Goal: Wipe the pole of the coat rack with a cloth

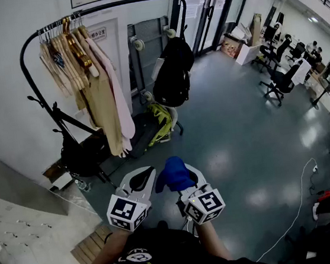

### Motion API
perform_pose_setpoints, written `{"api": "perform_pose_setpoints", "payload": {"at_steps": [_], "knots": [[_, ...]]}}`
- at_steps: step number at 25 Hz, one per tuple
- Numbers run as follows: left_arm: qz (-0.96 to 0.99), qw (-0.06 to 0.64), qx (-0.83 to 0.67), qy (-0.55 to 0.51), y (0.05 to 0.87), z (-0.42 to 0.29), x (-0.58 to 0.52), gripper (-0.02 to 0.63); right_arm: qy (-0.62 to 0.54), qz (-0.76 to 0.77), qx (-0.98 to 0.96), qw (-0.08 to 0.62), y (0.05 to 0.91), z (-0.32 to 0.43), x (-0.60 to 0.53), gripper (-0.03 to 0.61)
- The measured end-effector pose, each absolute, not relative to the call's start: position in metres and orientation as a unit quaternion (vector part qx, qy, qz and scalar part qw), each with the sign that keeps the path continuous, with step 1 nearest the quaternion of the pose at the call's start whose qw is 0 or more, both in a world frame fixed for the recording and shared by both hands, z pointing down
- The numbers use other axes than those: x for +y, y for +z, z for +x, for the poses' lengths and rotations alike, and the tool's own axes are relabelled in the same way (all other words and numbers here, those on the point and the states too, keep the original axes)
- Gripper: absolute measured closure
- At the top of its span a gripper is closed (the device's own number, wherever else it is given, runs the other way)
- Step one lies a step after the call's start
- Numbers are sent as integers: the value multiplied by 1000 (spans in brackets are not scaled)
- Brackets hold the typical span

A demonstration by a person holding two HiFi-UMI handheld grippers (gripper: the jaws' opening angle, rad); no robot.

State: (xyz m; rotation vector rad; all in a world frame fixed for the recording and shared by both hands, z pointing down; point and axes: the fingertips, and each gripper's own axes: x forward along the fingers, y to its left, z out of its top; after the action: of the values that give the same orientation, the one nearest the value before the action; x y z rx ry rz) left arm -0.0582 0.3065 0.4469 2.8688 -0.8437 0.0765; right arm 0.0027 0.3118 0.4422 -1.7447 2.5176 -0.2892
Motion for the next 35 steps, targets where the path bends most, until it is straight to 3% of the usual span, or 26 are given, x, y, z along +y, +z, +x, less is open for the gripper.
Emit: {"api": "perform_pose_setpoints", "payload": {"at_steps": [23,35], "knots": [[942,80,-322,41,469,-29,288,617,-143,-547,824,30,489,41,300,520],[951,63,-303,-8,434,10,113,617,-117,-545,830,34,480,59,119,520]]}}
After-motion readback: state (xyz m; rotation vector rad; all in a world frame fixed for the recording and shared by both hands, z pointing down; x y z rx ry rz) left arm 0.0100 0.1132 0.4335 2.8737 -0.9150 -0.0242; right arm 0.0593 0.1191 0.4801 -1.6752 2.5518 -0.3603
